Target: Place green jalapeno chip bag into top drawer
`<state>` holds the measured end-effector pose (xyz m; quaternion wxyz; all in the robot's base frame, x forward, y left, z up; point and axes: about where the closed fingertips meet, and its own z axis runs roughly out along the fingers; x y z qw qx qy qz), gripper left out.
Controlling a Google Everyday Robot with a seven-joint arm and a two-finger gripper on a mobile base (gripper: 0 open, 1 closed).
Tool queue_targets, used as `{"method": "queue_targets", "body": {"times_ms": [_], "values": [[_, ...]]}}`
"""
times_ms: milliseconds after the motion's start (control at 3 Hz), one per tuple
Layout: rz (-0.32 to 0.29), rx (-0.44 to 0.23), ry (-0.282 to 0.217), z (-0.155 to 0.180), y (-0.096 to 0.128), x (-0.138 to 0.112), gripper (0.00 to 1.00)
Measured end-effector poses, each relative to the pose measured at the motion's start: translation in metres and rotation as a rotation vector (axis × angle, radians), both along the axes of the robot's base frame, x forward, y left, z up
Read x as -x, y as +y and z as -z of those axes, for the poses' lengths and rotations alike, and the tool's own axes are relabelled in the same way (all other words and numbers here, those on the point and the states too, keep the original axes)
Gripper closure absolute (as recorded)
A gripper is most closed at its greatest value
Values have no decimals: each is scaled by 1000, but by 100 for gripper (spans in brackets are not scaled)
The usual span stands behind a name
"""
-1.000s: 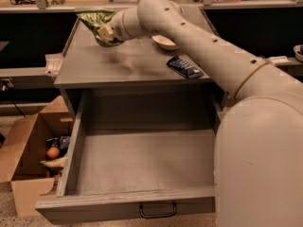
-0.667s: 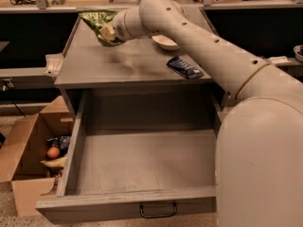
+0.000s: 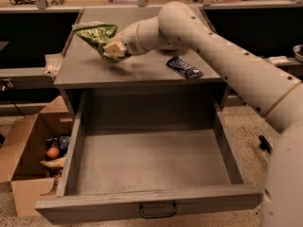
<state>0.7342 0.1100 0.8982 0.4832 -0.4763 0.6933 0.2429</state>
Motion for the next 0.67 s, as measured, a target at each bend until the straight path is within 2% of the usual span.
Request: {"method": "queue_targets", "body": {"times_ms": [333, 667], "values": [[-117, 5, -44, 13, -13, 65, 100], [-183, -56, -93, 31, -34, 108, 100]]}}
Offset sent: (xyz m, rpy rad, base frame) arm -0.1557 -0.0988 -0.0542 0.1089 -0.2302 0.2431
